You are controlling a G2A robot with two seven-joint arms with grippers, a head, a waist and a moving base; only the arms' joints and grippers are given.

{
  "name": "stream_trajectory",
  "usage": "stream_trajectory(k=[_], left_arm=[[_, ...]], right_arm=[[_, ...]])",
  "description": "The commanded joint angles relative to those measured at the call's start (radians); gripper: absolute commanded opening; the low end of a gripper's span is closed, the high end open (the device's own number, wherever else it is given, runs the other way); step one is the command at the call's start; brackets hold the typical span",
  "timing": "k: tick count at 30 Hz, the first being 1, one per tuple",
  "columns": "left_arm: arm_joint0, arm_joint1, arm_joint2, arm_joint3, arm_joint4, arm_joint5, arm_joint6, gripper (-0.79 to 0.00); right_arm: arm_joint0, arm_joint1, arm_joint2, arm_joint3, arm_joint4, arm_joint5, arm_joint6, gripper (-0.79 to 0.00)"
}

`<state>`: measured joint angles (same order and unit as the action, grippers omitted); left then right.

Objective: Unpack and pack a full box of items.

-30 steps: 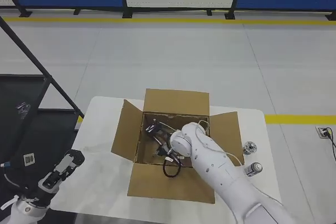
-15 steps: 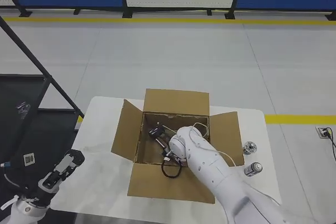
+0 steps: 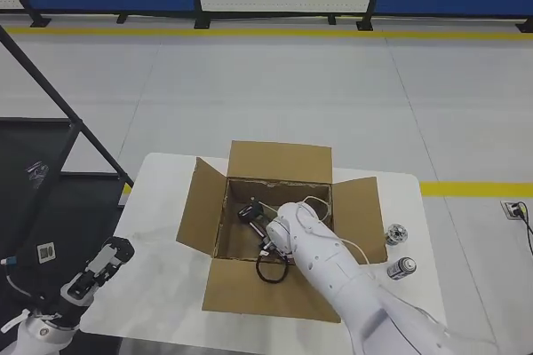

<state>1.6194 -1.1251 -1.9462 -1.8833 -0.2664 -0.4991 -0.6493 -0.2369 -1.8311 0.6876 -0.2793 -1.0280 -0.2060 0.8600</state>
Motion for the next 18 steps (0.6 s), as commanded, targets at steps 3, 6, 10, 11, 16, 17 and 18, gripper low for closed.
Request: stream_trajectory(k=[3, 6, 10, 11, 16, 17, 18], left_arm=[[0.0, 0.0, 0.0, 0.0, 0.0, 0.0, 0.0, 0.0], [0.0, 0.0, 0.0, 0.0, 0.0, 0.0, 0.0, 0.0], [0.0, 0.0, 0.0, 0.0, 0.0, 0.0, 0.0, 0.0], [0.0, 0.0, 0.0, 0.0, 0.0, 0.0, 0.0, 0.0], [0.0, 0.0, 0.0, 0.0, 0.0, 0.0, 0.0, 0.0], [0.0, 0.0, 0.0, 0.0, 0.0, 0.0, 0.0, 0.0], [0.0, 0.0, 0.0, 0.0, 0.0, 0.0, 0.0, 0.0]], right_arm=[[0.007, -0.007, 0.002, 0.023, 0.004, 0.0, -0.009, -0.625], [0.014, -0.01, 0.002, 0.038, 0.002, 0.012, -0.016, -0.785], [0.025, -0.012, 0.006, 0.052, 0.002, 0.016, -0.029, -0.785], [0.028, -0.012, 0.007, 0.055, 0.002, 0.014, -0.032, -0.785], [0.046, -0.001, 0.028, 0.046, 0.027, -0.055, -0.09, -0.785], [0.048, 0.002, 0.032, 0.041, 0.03, -0.076, -0.103, -0.785], [0.049, 0.006, 0.035, 0.036, 0.032, -0.095, -0.117, -0.785]])
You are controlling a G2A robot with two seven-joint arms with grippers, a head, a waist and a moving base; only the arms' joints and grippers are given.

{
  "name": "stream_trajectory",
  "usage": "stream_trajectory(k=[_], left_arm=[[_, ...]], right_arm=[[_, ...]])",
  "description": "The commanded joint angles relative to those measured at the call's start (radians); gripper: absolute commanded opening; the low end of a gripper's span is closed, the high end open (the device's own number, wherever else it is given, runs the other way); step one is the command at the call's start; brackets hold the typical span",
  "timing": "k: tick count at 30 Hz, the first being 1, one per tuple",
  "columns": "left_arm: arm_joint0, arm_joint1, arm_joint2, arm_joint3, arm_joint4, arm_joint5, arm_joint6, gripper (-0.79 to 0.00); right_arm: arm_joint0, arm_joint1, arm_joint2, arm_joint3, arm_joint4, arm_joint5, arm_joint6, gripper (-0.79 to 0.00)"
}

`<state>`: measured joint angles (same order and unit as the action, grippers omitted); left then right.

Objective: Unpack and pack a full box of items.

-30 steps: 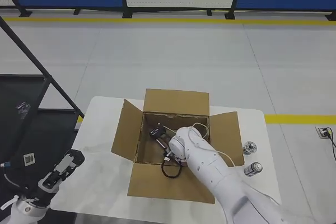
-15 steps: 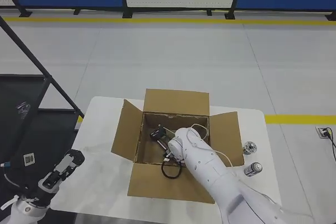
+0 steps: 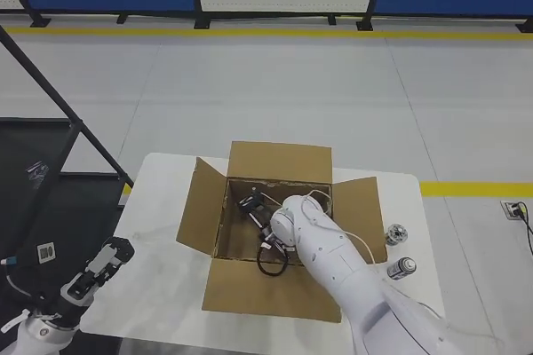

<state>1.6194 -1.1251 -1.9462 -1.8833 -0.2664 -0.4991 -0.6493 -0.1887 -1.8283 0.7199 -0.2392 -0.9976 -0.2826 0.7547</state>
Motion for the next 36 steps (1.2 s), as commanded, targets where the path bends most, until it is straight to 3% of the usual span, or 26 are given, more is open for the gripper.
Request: stream_trajectory(k=[1, 7, 13, 17, 24, 30, 36], left_arm=[[0.0, 0.0, 0.0, 0.0, 0.0, 0.0, 0.0, 0.0], [0.0, 0.0, 0.0, 0.0, 0.0, 0.0, 0.0, 0.0], [0.0, 0.0, 0.0, 0.0, 0.0, 0.0, 0.0, 0.0], [0.0, 0.0, 0.0, 0.0, 0.0, 0.0, 0.0, 0.0], [0.0, 0.0, 0.0, 0.0, 0.0, 0.0, 0.0, 0.0], [0.0, 0.0, 0.0, 0.0, 0.0, 0.0, 0.0, 0.0], [0.0, 0.0, 0.0, 0.0, 0.0, 0.0, 0.0, 0.0]], right_arm=[[0.002, 0.007, 0.005, -0.011, -0.001, -0.038, -0.023, -0.785], [-0.012, 0.04, 0.016, -0.08, -0.03, -0.106, -0.076, -0.785], [-0.075, 0.093, 0.042, -0.261, -0.089, -0.073, -0.062, -0.785], [-0.171, 0.147, 0.093, -0.493, -0.145, -0.031, -0.002, -0.785], [-0.448, 0.25, 0.255, -1.058, -0.294, 0.003, 0.173, -0.785], [-0.613, 0.288, 0.364, -1.341, -0.389, 0.033, 0.031, -0.785], [-0.767, 0.31, 0.482, -1.549, -0.468, 0.158, -0.159, -0.785]])
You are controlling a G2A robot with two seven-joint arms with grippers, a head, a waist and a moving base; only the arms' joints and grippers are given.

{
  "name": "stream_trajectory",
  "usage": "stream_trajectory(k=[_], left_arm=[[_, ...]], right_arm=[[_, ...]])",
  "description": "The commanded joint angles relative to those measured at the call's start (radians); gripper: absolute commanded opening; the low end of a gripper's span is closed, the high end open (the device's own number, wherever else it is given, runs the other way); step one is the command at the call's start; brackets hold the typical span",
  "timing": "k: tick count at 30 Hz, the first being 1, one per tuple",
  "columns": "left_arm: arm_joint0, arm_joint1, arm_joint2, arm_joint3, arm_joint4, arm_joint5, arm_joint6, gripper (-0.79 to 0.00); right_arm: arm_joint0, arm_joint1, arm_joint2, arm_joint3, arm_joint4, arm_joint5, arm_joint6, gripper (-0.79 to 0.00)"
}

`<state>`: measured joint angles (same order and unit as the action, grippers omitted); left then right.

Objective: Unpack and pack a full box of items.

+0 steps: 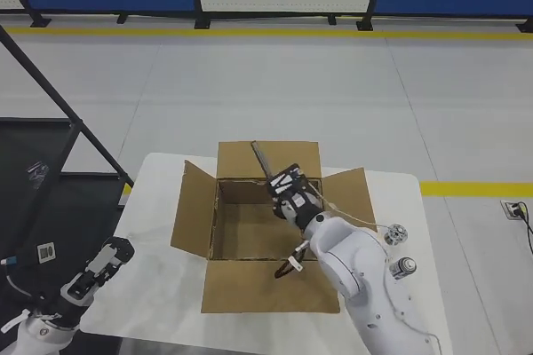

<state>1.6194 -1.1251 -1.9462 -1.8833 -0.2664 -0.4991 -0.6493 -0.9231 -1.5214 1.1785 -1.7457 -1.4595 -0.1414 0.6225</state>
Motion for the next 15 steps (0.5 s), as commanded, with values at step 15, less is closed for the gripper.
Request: stream_trajectory(k=[15], left_arm=[[0.0, 0.0, 0.0, 0.0, 0.0, 0.0, 0.0, 0.0]], right_arm=[[-0.421, 0.044, 0.439, -0.408, 0.02, 0.205, 0.038, -0.785]])
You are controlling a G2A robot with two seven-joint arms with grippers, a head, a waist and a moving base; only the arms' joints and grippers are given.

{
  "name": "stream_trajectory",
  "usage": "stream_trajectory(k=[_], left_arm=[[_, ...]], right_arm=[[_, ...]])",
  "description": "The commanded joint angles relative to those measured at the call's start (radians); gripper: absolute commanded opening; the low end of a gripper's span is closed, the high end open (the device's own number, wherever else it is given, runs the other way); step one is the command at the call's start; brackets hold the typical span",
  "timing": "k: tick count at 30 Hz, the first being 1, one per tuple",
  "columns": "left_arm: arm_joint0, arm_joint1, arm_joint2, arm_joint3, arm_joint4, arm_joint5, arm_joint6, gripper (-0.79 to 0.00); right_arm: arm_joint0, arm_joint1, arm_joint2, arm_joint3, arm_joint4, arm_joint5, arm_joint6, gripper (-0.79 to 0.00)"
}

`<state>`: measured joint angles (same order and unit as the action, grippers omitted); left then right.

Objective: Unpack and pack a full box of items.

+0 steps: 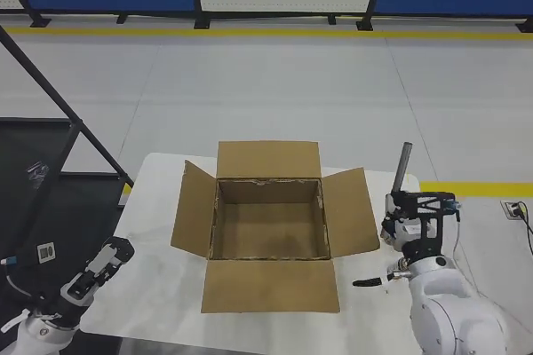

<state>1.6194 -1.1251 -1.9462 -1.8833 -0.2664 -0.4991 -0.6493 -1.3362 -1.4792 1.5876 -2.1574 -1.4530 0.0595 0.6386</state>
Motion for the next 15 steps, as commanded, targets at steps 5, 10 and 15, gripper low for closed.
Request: stream_trajectory(k=[5, 10, 15], left_arm=[[0.0, 0.0, 0.0, 0.0, 0.0, 0.0, 0.0, 0.0], [0.0, 0.0, 0.0, 0.0, 0.0, 0.0, 0.0, 0.0], [0.0, 0.0, 0.0, 0.0, 0.0, 0.0, 0.0, 0.0]], right_arm=[[-0.026, 0.014, 0.208, 0.076, 0.198, -0.048, 0.112, -0.785], [0.017, 0.038, 0.389, 0.247, 0.402, -0.153, 0.208, -0.785], [0.091, 0.067, 0.459, 0.421, 0.462, -0.239, 0.299, -0.785]])
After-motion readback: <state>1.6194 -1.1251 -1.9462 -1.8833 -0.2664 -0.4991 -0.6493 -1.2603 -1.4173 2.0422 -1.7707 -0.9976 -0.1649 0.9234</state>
